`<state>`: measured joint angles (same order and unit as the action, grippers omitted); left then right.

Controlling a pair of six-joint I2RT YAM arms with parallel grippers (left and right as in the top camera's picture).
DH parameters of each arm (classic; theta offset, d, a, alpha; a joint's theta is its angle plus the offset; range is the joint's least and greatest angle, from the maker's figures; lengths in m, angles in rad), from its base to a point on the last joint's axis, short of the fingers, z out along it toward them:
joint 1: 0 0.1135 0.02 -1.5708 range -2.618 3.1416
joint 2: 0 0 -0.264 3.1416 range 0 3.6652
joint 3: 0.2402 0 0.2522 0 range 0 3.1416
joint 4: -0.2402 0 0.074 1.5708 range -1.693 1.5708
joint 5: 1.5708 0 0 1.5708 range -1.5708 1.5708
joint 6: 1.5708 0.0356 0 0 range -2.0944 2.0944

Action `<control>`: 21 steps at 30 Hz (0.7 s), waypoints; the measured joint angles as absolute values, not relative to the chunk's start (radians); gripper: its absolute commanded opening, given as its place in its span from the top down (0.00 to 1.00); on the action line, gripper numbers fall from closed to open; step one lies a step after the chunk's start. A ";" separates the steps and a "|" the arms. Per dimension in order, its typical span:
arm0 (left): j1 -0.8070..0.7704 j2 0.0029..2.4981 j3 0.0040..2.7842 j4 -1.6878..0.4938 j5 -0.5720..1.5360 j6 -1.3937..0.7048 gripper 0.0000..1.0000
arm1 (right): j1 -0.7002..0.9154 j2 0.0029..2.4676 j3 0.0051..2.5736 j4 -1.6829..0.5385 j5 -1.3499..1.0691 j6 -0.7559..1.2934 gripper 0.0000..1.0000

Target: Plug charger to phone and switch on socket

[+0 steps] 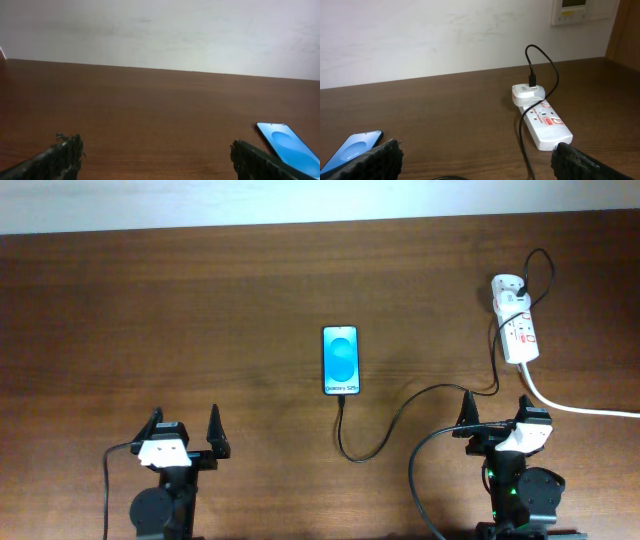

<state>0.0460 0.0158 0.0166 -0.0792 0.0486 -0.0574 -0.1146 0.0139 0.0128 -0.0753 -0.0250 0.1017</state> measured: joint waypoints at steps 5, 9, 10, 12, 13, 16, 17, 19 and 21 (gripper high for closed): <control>0.046 0.016 0.017 -0.079 0.049 -0.045 0.01 | -0.115 0.014 0.013 -0.075 -0.025 0.102 0.01; 0.046 0.016 0.017 -0.079 0.049 -0.045 0.01 | -0.115 0.014 0.013 -0.075 -0.025 0.101 0.01; 0.046 0.016 0.017 -0.079 0.049 -0.045 0.00 | -0.115 0.014 0.013 -0.075 -0.025 0.102 0.01; 0.046 0.016 0.017 -0.079 0.049 -0.045 0.01 | -0.115 0.014 0.013 -0.075 -0.025 0.102 0.01; 0.046 0.016 0.017 -0.079 0.049 -0.045 0.01 | -0.115 0.014 0.013 -0.075 -0.025 0.101 0.01; 0.046 0.016 0.017 -0.079 0.049 -0.045 0.01 | -0.115 0.014 0.013 -0.075 -0.025 0.102 0.01; 0.046 0.016 0.017 -0.079 0.049 -0.045 0.01 | -0.115 0.014 0.013 -0.075 -0.025 0.102 0.01; 0.046 0.016 0.017 -0.079 0.049 -0.045 0.01 | -0.115 0.014 0.013 -0.075 -0.025 0.102 0.01; 0.046 0.016 0.017 -0.079 0.049 -0.045 0.01 | -0.115 0.014 0.013 -0.075 -0.025 0.102 0.01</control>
<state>0.0460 0.0158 0.0166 -0.0792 0.0486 -0.0448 -0.1146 0.0139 0.0128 -0.0750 -0.0250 0.1017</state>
